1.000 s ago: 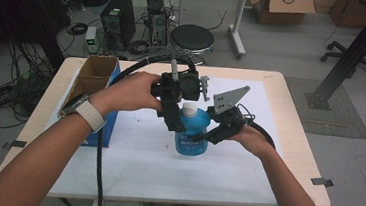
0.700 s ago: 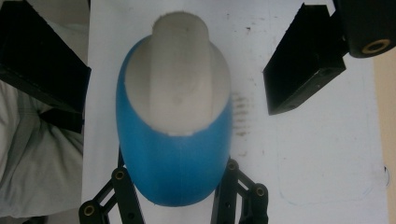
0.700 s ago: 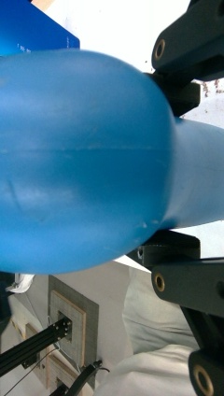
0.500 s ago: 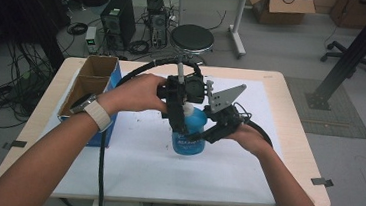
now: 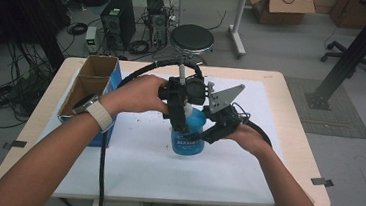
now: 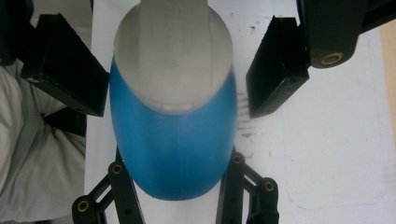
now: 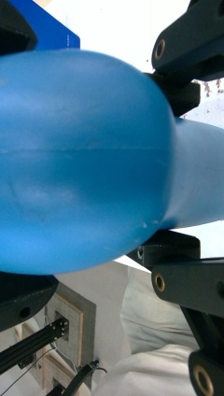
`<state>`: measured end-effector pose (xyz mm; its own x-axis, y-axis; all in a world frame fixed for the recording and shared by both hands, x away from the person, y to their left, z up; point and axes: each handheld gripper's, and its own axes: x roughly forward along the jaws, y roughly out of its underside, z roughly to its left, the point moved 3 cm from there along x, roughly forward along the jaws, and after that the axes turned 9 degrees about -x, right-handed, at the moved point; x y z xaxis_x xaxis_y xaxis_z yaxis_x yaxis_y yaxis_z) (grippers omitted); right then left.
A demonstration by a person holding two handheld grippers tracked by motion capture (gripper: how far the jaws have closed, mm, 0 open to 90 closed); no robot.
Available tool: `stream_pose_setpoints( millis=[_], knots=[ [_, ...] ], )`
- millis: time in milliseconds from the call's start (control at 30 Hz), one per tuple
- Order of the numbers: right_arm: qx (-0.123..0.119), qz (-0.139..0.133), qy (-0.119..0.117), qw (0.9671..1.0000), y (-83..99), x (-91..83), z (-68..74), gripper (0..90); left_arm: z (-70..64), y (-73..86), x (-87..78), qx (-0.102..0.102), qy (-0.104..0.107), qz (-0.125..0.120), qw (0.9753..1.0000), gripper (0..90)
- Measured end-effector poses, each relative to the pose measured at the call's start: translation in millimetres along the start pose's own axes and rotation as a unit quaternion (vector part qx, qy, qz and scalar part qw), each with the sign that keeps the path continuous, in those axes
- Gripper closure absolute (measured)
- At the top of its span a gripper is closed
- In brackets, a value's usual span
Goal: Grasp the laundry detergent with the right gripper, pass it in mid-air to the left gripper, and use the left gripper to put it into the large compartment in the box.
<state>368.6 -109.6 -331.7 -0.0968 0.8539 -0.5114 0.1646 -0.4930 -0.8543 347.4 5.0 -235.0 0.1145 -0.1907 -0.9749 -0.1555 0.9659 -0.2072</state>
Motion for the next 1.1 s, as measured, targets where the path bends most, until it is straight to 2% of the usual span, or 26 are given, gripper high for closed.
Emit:
stream_pose_setpoints(
  millis=[1100],
  knots=[
    [-0.002,-0.001,0.0,1.0,-2.3,1.8,0.8,44.0,-1.5,0.3,4.4,-0.001,-0.003,0.007,1.0,37.2]
  ],
)
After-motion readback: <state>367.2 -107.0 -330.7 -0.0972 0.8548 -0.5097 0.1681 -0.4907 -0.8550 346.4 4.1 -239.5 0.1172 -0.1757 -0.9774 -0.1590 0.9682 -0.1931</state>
